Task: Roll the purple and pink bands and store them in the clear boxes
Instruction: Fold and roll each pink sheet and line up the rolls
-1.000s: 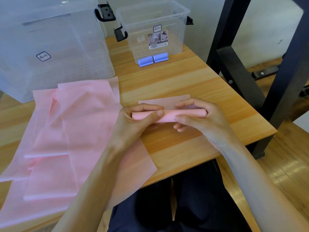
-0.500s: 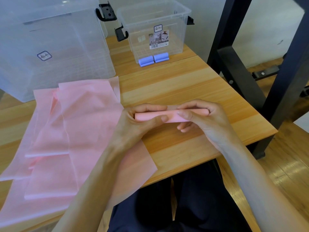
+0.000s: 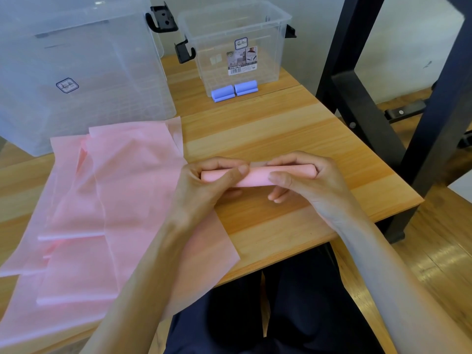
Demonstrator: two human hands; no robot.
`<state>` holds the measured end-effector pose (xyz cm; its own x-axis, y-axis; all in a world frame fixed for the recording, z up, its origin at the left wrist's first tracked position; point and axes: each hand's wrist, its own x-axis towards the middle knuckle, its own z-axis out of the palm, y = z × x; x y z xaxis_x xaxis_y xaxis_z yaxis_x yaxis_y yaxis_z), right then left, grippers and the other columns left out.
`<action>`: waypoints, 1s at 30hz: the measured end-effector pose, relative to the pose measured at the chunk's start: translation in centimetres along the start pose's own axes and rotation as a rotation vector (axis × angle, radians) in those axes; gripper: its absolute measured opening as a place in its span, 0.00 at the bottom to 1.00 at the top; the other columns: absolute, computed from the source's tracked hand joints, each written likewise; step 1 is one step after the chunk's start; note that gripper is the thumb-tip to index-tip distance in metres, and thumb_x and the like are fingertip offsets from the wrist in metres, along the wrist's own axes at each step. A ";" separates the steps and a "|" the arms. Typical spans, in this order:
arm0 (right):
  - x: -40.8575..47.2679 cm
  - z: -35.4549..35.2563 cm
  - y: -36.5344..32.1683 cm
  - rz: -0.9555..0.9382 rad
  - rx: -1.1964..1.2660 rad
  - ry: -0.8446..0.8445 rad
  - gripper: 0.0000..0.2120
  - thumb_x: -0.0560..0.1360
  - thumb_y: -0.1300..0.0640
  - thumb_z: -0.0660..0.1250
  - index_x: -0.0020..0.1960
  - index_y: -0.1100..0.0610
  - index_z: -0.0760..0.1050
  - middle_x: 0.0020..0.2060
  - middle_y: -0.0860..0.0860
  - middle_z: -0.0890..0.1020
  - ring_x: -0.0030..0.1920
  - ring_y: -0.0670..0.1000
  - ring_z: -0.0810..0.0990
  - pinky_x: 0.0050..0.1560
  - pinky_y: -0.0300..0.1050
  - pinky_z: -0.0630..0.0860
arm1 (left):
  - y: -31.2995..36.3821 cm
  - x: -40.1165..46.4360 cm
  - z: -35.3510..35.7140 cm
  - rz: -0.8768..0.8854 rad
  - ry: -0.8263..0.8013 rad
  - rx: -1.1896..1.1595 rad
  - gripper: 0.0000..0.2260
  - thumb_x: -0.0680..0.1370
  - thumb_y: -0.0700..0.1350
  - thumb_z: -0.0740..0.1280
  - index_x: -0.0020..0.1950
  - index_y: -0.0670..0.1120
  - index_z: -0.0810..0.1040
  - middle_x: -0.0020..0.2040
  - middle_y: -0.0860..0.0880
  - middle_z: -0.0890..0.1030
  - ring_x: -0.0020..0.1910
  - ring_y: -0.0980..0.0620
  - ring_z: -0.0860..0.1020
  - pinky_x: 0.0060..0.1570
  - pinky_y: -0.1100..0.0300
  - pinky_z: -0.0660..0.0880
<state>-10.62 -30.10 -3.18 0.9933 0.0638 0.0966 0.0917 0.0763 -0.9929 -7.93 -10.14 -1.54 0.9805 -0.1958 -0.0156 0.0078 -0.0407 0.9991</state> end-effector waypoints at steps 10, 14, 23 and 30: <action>0.0 0.0 0.1 -0.006 -0.009 0.010 0.11 0.69 0.57 0.74 0.50 0.60 0.83 0.45 0.57 0.86 0.34 0.56 0.85 0.35 0.46 0.83 | -0.2 0.2 -0.1 0.024 -0.009 0.013 0.08 0.68 0.48 0.74 0.45 0.47 0.86 0.45 0.51 0.87 0.46 0.56 0.83 0.43 0.66 0.77; 0.0 0.0 0.1 -0.026 -0.051 0.001 0.11 0.69 0.59 0.74 0.51 0.60 0.83 0.44 0.58 0.86 0.34 0.56 0.85 0.36 0.45 0.83 | -0.3 0.2 -0.2 -0.011 -0.009 -0.015 0.08 0.68 0.50 0.74 0.43 0.50 0.87 0.46 0.49 0.87 0.47 0.54 0.83 0.44 0.63 0.79; 0.0 0.0 0.1 -0.023 -0.055 -0.013 0.12 0.69 0.59 0.75 0.51 0.59 0.83 0.44 0.56 0.86 0.37 0.57 0.86 0.37 0.45 0.83 | -0.5 0.2 -0.2 -0.015 -0.003 -0.038 0.09 0.69 0.48 0.74 0.45 0.46 0.86 0.47 0.48 0.86 0.47 0.54 0.84 0.42 0.63 0.80; 0.0 0.0 0.1 -0.013 0.003 0.048 0.11 0.69 0.56 0.74 0.50 0.60 0.83 0.42 0.55 0.85 0.33 0.56 0.85 0.35 0.47 0.83 | -0.6 0.3 -0.2 0.080 -0.027 0.044 0.07 0.69 0.46 0.75 0.45 0.48 0.86 0.45 0.53 0.86 0.46 0.56 0.82 0.47 0.63 0.79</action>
<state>-10.57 -30.04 -3.29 0.9943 0.0153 0.1056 0.1040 0.0792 -0.9914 -7.57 -9.98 -2.19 0.9721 -0.2262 0.0623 -0.0792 -0.0664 0.9946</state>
